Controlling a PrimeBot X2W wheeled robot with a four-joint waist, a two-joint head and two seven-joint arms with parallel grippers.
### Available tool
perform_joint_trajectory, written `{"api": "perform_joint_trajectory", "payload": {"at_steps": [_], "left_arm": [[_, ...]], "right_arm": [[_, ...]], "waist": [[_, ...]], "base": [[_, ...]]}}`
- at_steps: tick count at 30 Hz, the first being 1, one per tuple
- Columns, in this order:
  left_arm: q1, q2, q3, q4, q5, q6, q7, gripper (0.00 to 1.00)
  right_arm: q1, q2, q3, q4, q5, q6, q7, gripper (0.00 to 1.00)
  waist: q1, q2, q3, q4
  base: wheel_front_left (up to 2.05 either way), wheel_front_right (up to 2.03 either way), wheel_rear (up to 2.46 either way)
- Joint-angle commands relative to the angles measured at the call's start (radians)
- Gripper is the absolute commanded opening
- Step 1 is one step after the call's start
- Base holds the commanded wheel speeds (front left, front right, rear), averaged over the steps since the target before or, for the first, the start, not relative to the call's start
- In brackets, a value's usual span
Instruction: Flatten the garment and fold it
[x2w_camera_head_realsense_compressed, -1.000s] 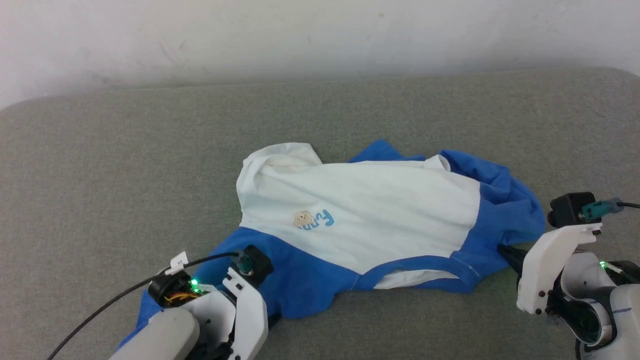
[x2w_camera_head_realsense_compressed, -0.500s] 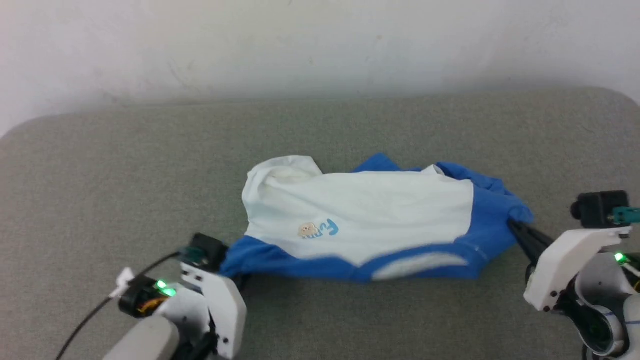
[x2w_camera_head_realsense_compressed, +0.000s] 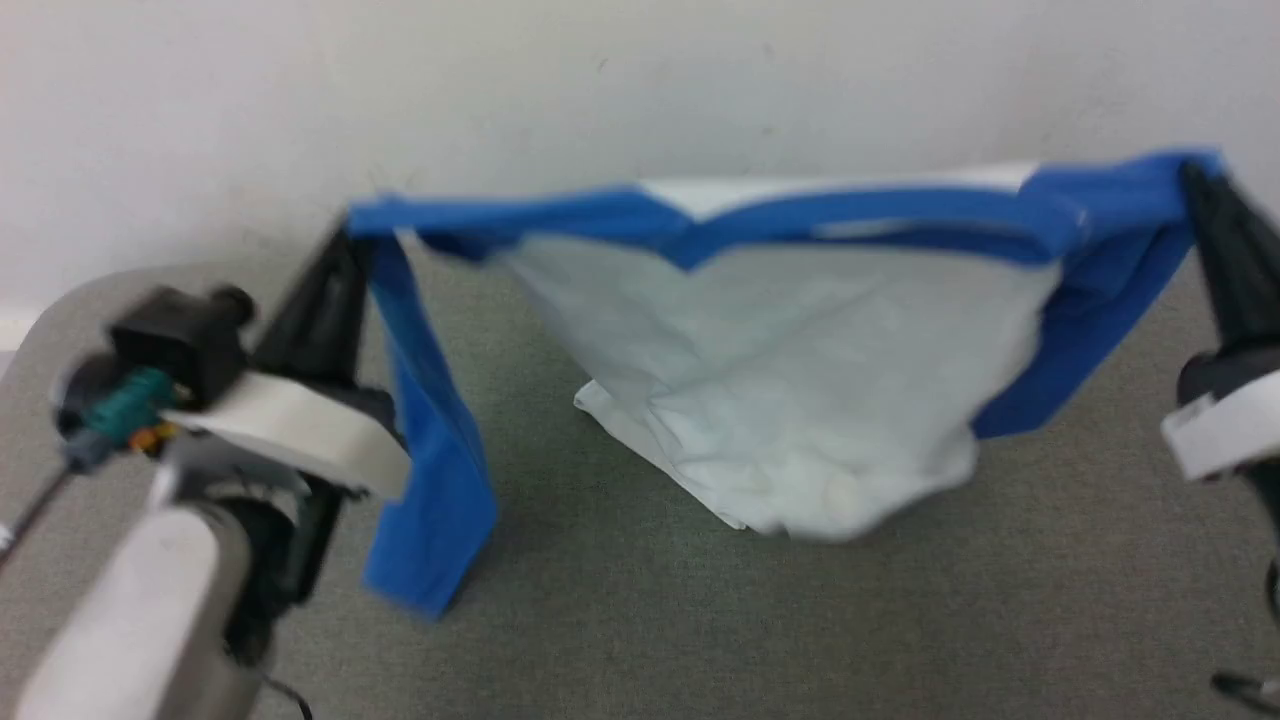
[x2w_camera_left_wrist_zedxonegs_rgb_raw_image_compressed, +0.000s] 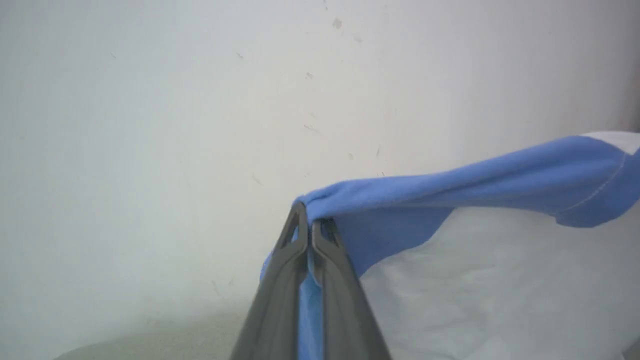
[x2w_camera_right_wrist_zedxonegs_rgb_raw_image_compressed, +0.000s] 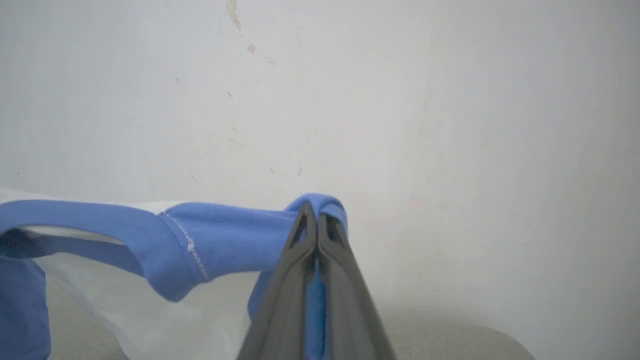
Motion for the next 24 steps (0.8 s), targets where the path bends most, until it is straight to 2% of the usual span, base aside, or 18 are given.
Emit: {"api": "perform_joint_trajectory", "payload": {"at_steps": [1, 5, 10, 18, 24], "left_arm": [[-0.040, 0.017, 0.026, -0.015, 0.012, 0.014, -0.015, 0.00], [-0.146, 0.039, 0.068, -0.049, 0.025, 0.010, -0.030, 0.00], [-0.312, 0.057, 0.085, 0.009, 0.016, -0.039, -0.023, 0.00], [-0.577, 0.025, 0.038, 0.263, 0.015, -0.123, -0.006, 0.00], [-0.781, -0.013, 0.005, 0.506, 0.050, -0.179, -0.074, 0.00]], "right_arm": [[-0.042, -0.013, -0.010, -0.022, -0.014, -0.002, -0.001, 0.00], [-0.172, -0.054, -0.010, -0.044, -0.025, -0.002, 0.028, 0.00], [-0.349, -0.123, 0.001, 0.011, 0.010, -0.002, 0.081, 0.00], [-0.618, -0.215, 0.086, 0.255, 0.085, -0.002, 0.120, 0.00], [-0.815, -0.232, 0.188, 0.456, 0.093, -0.002, 0.021, 0.00]], "waist": [[0.0000, -0.0002, -0.006, -0.005], [0.0000, -0.0002, -0.011, -0.010], [0.0000, -0.0002, 0.007, -0.013], [0.0000, -0.0002, 0.112, -0.021], [0.0000, -0.0002, 0.207, -0.035]], "base": [[0.00, 0.00, 0.00], [0.00, 0.00, 0.00], [0.00, 0.00, 0.00], [0.00, 0.00, 0.00], [0.00, 0.00, 0.00]]}}
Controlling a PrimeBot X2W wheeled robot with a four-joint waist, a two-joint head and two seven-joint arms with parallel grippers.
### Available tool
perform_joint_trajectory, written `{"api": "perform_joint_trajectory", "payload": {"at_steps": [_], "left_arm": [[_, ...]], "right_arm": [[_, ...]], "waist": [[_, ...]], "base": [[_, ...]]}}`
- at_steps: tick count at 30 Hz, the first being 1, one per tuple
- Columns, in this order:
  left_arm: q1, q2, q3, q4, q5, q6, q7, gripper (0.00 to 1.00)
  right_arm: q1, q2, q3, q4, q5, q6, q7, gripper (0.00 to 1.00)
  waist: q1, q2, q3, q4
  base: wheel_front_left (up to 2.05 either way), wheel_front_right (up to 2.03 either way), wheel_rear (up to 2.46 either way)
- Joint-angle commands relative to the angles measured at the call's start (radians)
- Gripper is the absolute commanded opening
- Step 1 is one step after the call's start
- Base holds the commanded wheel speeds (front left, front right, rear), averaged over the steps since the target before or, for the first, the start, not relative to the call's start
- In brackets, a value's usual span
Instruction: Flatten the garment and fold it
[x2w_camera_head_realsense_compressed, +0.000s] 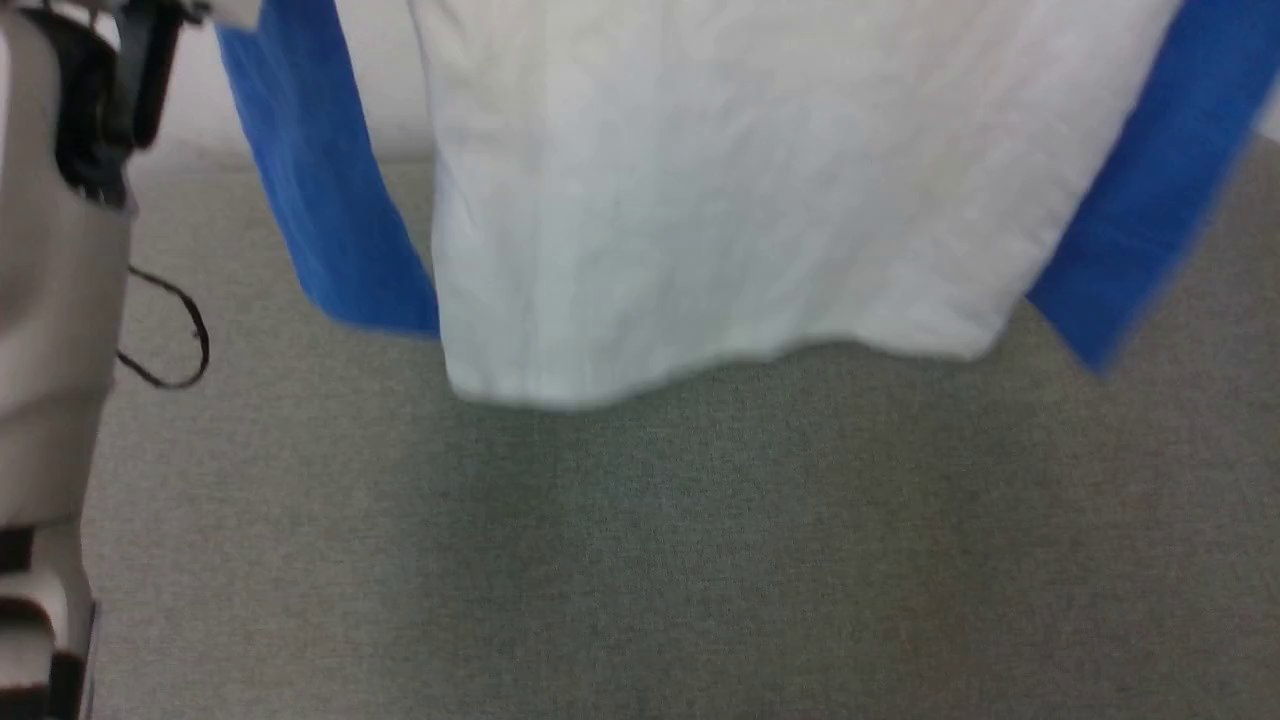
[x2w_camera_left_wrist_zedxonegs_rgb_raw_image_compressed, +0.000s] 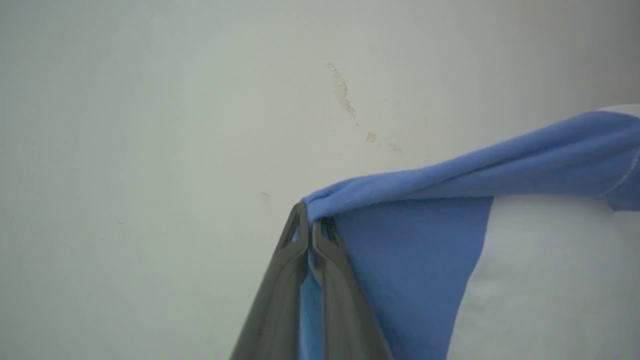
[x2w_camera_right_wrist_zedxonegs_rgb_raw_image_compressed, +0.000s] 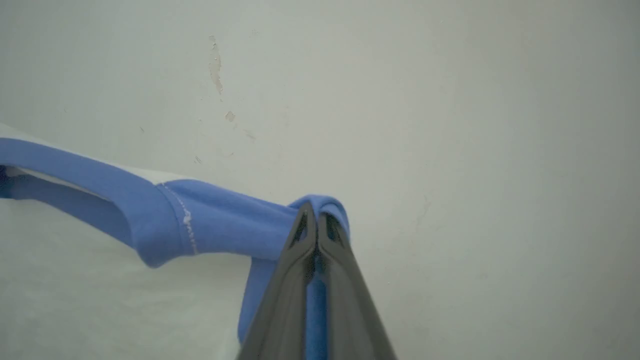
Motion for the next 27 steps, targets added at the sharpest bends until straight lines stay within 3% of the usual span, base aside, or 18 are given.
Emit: {"api": "perform_joint_trajectory", "payload": {"at_steps": [1, 8, 12, 21, 27], "left_arm": [[-0.049, 0.002, 0.004, 0.057, 0.017, -0.007, -0.024, 0.00], [-0.231, -0.035, -0.020, 0.282, 0.062, -0.037, -0.140, 0.00], [-0.257, -0.060, -0.024, 0.401, 0.061, -0.045, -0.200, 0.00], [-0.157, -0.136, 0.000, 0.623, 0.002, -0.066, -0.276, 0.00], [0.026, -0.186, 0.042, 0.651, -0.036, -0.075, -0.288, 0.00]], "right_arm": [[-0.048, -0.010, 0.015, 0.052, 0.003, -0.003, -0.037, 0.00], [-0.232, 0.017, 0.144, 0.282, -0.014, -0.003, -0.226, 0.00], [-0.278, 0.061, 0.217, 0.408, 0.000, -0.003, -0.314, 0.00], [-0.228, 0.135, 0.359, 0.651, 0.079, -0.003, -0.431, 0.00], [-0.067, 0.144, 0.435, 0.711, 0.160, -0.003, -0.483, 0.00]], "waist": [[-0.0002, -0.0001, 0.076, -0.017], [-0.0002, -0.0001, 0.164, -0.031], [-0.0002, -0.0001, 0.200, -0.038], [-0.0002, -0.0001, 0.244, -0.027], [-0.0002, -0.0001, 0.200, -0.011]], "base": [[0.00, 0.00, 0.00], [0.00, 0.00, 0.00], [0.00, 0.00, 0.00], [0.00, 0.00, 0.00], [0.00, 0.00, 0.00]]}}
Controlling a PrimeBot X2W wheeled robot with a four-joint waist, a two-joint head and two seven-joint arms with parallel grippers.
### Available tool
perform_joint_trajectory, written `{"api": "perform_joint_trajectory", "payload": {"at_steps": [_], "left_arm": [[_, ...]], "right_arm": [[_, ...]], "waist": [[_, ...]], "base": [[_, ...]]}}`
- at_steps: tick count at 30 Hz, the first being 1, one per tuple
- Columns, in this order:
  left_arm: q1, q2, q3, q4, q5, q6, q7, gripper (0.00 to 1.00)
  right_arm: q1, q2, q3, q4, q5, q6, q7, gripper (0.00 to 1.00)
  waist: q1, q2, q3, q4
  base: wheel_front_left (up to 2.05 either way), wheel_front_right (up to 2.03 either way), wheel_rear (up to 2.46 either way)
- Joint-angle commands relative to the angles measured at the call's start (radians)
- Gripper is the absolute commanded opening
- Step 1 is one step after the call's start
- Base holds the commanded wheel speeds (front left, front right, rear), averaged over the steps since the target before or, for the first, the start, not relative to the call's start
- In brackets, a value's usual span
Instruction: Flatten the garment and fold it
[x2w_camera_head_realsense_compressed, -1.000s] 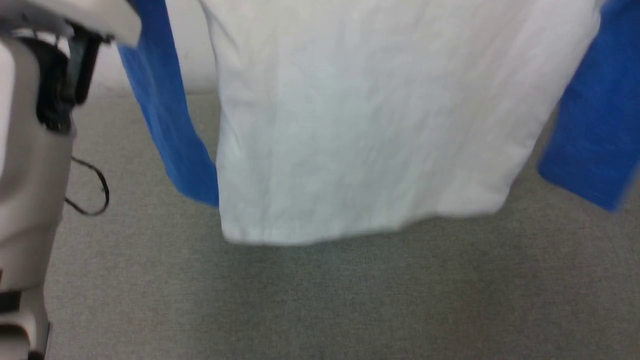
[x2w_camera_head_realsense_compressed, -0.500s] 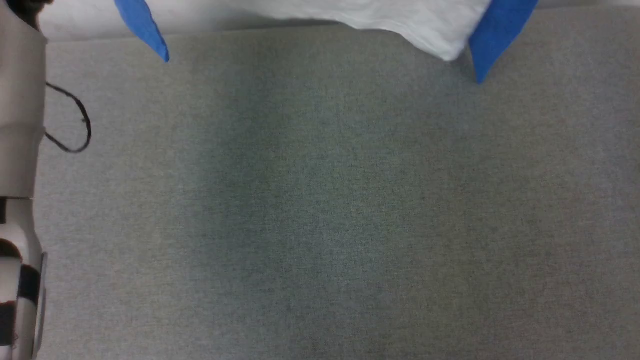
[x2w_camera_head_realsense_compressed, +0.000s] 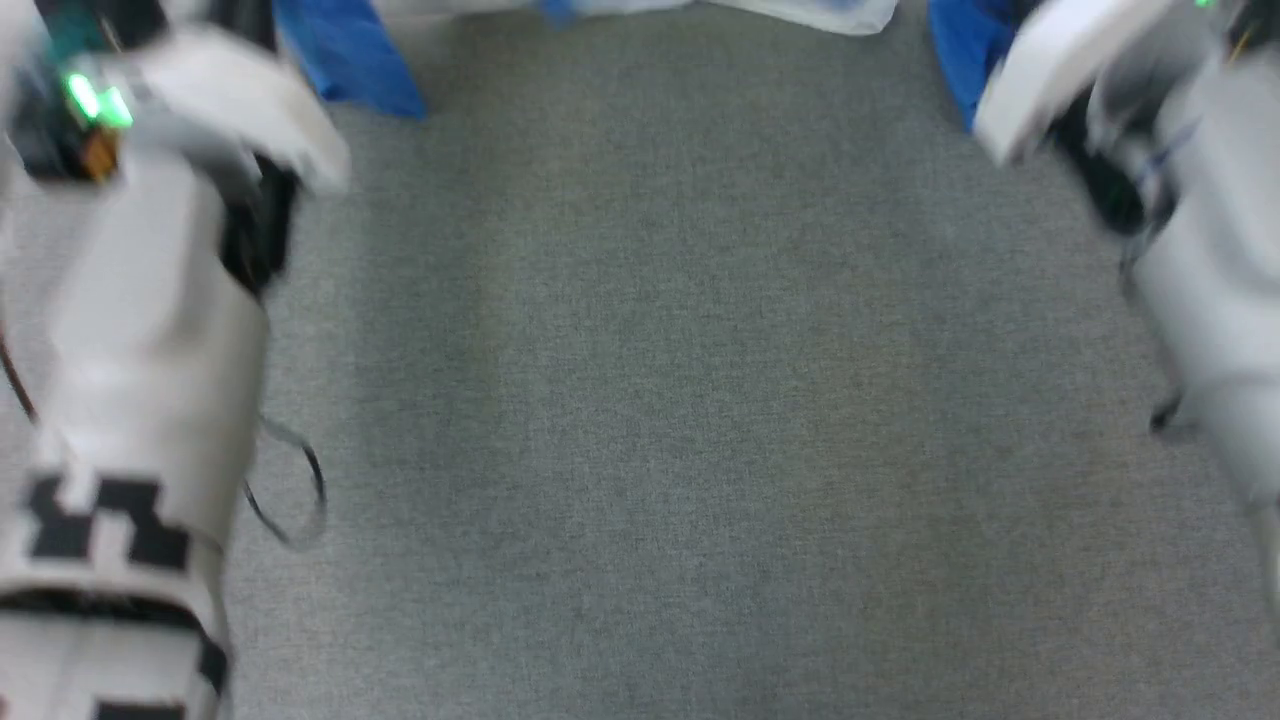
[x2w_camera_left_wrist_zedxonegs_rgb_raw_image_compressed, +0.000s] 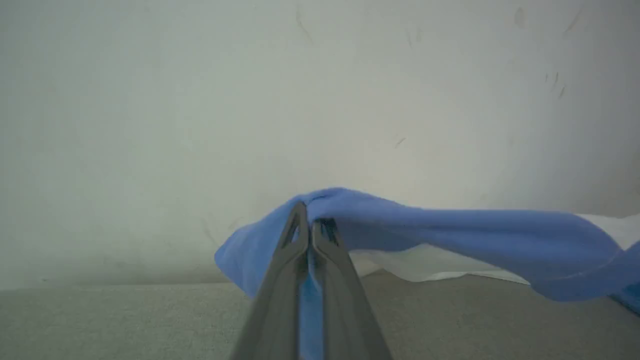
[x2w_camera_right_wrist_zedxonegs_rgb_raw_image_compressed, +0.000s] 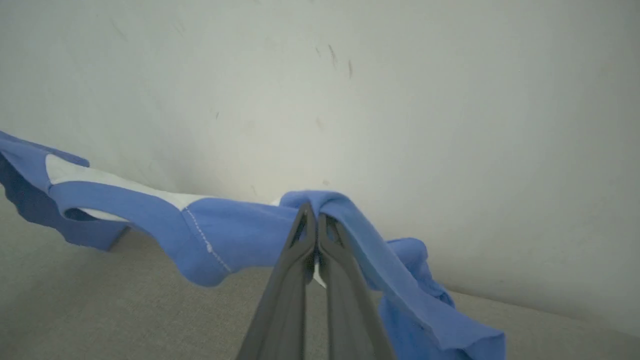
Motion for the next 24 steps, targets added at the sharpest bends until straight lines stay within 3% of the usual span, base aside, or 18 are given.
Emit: {"api": "perform_joint_trajectory", "payload": {"at_steps": [1, 11, 17, 24], "left_arm": [[0.083, -0.009, 0.017, -0.025, -0.003, 0.000, -0.005, 0.00], [0.560, -0.054, 0.061, -0.261, 0.016, 0.033, -0.006, 0.00], [0.882, -0.028, 0.033, -0.519, 0.034, 0.095, 0.051, 0.00], [1.165, 0.032, 0.019, -0.812, 0.036, 0.191, 0.202, 0.00]], "right_arm": [[0.066, -0.008, 0.019, -0.001, 0.025, -0.002, -0.019, 0.00], [0.415, -0.070, 0.046, -0.146, 0.121, -0.002, -0.056, 0.00], [0.714, -0.115, -0.070, -0.322, 0.105, -0.002, 0.018, 0.00], [1.045, -0.056, -0.283, -0.560, -0.003, -0.002, 0.169, 0.00]], "waist": [[0.0000, -0.0001, -0.039, 0.013], [0.0000, -0.0001, -0.193, 0.010], [0.0000, -0.0001, -0.303, 0.013], [0.0000, -0.0001, -0.359, 0.008]], "base": [[0.00, 0.00, 0.00], [0.00, 0.00, 0.00], [0.00, 0.00, 0.00], [0.00, 0.00, 0.00]]}}
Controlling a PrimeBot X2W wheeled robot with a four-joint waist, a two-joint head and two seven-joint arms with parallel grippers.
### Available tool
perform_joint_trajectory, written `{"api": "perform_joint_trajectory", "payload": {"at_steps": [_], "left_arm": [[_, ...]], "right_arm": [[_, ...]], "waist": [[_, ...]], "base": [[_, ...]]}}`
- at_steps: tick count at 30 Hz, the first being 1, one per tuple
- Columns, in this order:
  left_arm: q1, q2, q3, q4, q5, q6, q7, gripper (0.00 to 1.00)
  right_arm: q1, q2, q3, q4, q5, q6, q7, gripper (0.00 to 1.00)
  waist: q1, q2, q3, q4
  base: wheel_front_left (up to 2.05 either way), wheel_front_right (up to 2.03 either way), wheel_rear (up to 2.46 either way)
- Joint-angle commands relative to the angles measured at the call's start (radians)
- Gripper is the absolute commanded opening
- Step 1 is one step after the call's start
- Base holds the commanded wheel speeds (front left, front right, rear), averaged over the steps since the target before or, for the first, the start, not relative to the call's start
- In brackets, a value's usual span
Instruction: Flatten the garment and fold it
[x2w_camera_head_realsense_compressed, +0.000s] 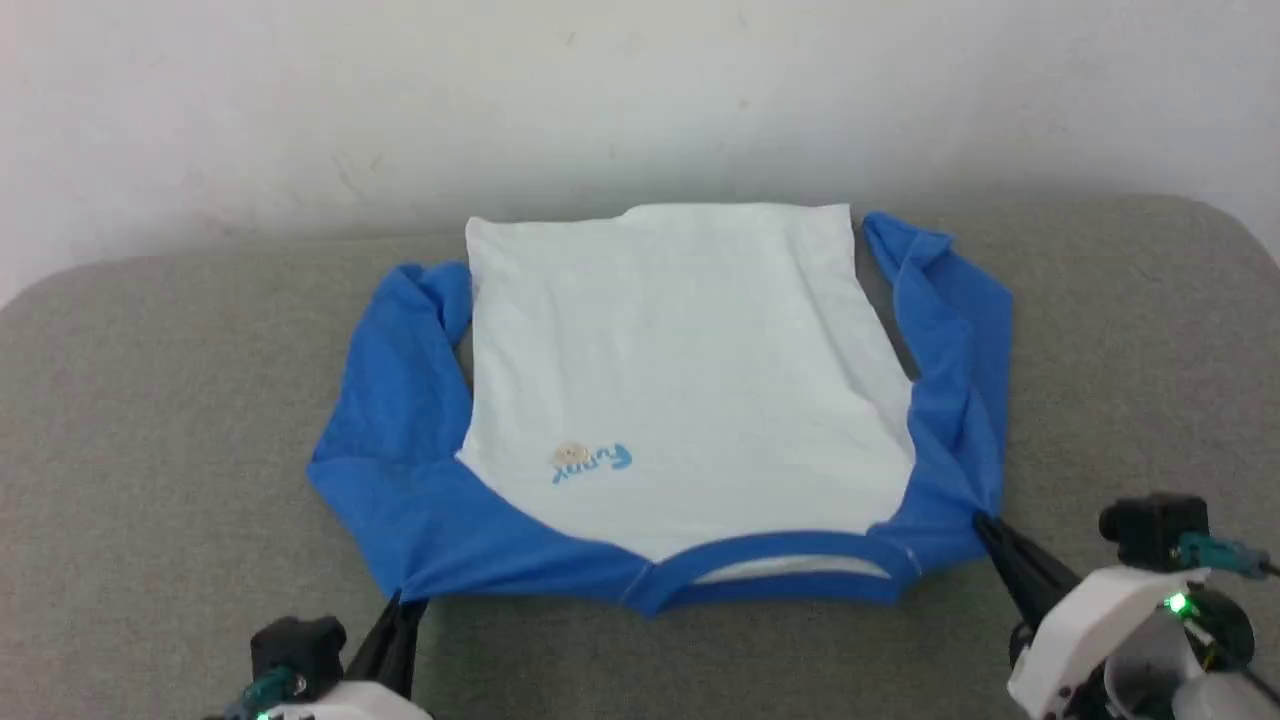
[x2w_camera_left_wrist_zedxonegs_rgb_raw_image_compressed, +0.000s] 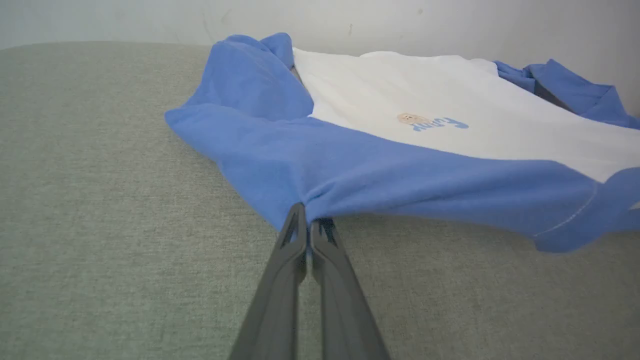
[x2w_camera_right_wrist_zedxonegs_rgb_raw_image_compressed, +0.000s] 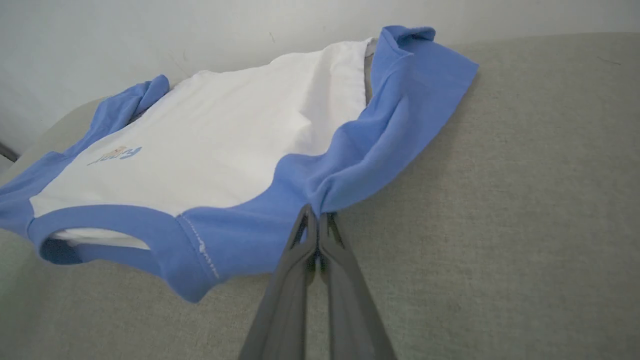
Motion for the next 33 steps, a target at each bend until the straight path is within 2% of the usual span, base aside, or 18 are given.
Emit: {"api": "perform_joint_trajectory", "payload": {"at_steps": [1, 5, 9, 15, 18, 19, 20, 21, 22, 26, 33], "left_arm": [[0.040, 0.017, 0.006, -0.036, 0.004, 0.022, 0.019, 0.00], [0.165, 0.042, 0.013, -0.158, -0.010, 0.075, 0.102, 0.00], [0.264, 0.060, 0.019, -0.231, -0.034, 0.120, 0.190, 0.00], [0.352, 0.055, 0.001, -0.255, -0.086, 0.142, 0.293, 0.00], [0.360, 0.047, -0.007, -0.249, -0.104, 0.135, 0.303, 0.00], [0.356, 0.042, -0.010, -0.246, -0.110, 0.128, 0.303, 0.00], [0.349, 0.039, -0.012, -0.243, -0.114, 0.121, 0.298, 0.10], [0.340, 0.037, -0.012, -0.242, -0.115, 0.114, 0.290, 0.48], [0.331, 0.031, -0.011, -0.241, -0.118, 0.110, 0.282, 1.00], [0.302, 0.021, 0.010, -0.264, -0.125, 0.101, 0.236, 1.00], [0.212, 0.049, 0.109, -0.371, -0.085, 0.117, 0.105, 1.00]], "right_arm": [[0.050, 0.018, -0.033, -0.035, -0.020, -0.002, 0.026, 0.00], [0.228, 0.096, -0.145, -0.192, -0.095, -0.002, 0.146, 0.00], [0.362, 0.171, -0.208, -0.316, -0.158, -0.002, 0.257, 0.00], [0.480, 0.226, -0.249, -0.388, -0.242, -0.002, 0.371, 0.00], [0.506, 0.241, -0.249, -0.406, -0.262, -0.002, 0.397, 0.00], [0.509, 0.246, -0.248, -0.409, -0.265, -0.002, 0.402, 0.18], [0.509, 0.249, -0.241, -0.412, -0.264, -0.002, 0.404, 0.47], [0.507, 0.251, -0.234, -0.414, -0.261, -0.002, 0.403, 1.00], [0.503, 0.252, -0.226, -0.421, -0.262, -0.002, 0.395, 1.00], [0.474, 0.249, -0.215, -0.476, -0.250, -0.002, 0.300, 1.00], [0.409, 0.257, -0.267, -0.593, -0.303, -0.002, 0.075, 1.00]], "waist": [[0.0004, -0.0001, -0.034, -0.003], [0.0004, -0.0001, -0.038, -0.004], [0.0004, -0.0001, -0.033, -0.007], [0.0004, -0.0001, -0.019, -0.004], [0.0004, -0.0001, -0.015, 0.000], [0.0004, -0.0001, -0.015, 0.002], [0.0004, -0.0001, -0.014, 0.003], [0.0004, -0.0001, -0.015, 0.005], [0.0004, -0.0001, -0.016, 0.007], [0.0004, -0.0001, -0.021, 0.009], [0.0004, -0.0001, -0.015, 0.005]], "base": [[0.00, 0.00, 0.00], [0.00, 0.00, 0.00], [0.00, 0.00, 0.00], [0.00, 0.00, 0.00], [0.00, 0.00, 0.00], [0.00, 0.00, 0.00], [0.00, 0.00, 0.00], [0.00, 0.00, 0.00], [0.00, 0.00, 0.00], [0.00, 0.00, 0.00], [0.00, 0.00, 0.00]]}}
